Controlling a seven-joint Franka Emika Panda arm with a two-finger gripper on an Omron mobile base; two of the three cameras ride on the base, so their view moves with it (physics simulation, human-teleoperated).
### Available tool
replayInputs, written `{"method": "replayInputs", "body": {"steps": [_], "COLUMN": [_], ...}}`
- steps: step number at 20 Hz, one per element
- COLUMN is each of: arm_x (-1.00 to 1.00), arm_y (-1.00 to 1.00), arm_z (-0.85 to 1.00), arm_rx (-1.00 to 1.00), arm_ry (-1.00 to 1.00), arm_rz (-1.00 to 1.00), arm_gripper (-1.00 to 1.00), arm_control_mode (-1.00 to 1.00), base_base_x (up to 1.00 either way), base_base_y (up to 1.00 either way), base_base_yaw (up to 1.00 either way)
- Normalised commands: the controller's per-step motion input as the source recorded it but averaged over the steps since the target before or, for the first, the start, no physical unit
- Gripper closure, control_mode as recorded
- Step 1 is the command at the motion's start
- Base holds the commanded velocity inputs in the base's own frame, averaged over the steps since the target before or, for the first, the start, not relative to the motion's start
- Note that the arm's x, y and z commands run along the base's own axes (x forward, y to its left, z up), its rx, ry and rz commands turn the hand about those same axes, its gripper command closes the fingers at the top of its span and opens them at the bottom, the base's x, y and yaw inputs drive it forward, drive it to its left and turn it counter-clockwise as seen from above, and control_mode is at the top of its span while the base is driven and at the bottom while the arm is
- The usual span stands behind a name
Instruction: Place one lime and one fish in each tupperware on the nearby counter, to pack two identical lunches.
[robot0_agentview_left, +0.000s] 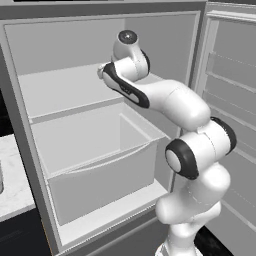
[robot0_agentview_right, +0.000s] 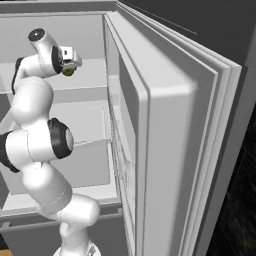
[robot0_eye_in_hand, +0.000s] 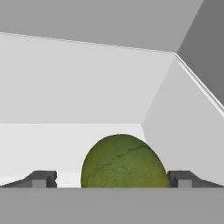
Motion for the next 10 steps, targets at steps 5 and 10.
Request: {"method": "replayInputs", "body": {"steps": [5,10], "arm_x": [0.00,0.01], "arm_y": [0.00,0.00], "arm_z": [-0.21,-0.28], "arm_rx": [-0.02,-0.02], "arm_ry": [0.00,-0.02], "arm_rz": [0.00,0.00], "arm_gripper": [1.00,1.00], "arm_control_mode": [-1.00,-1.00], "base_base_x": [0.00,0.00], "base_base_y": [0.00,0.00], "base_base_yaw": [0.00,0.00]}}
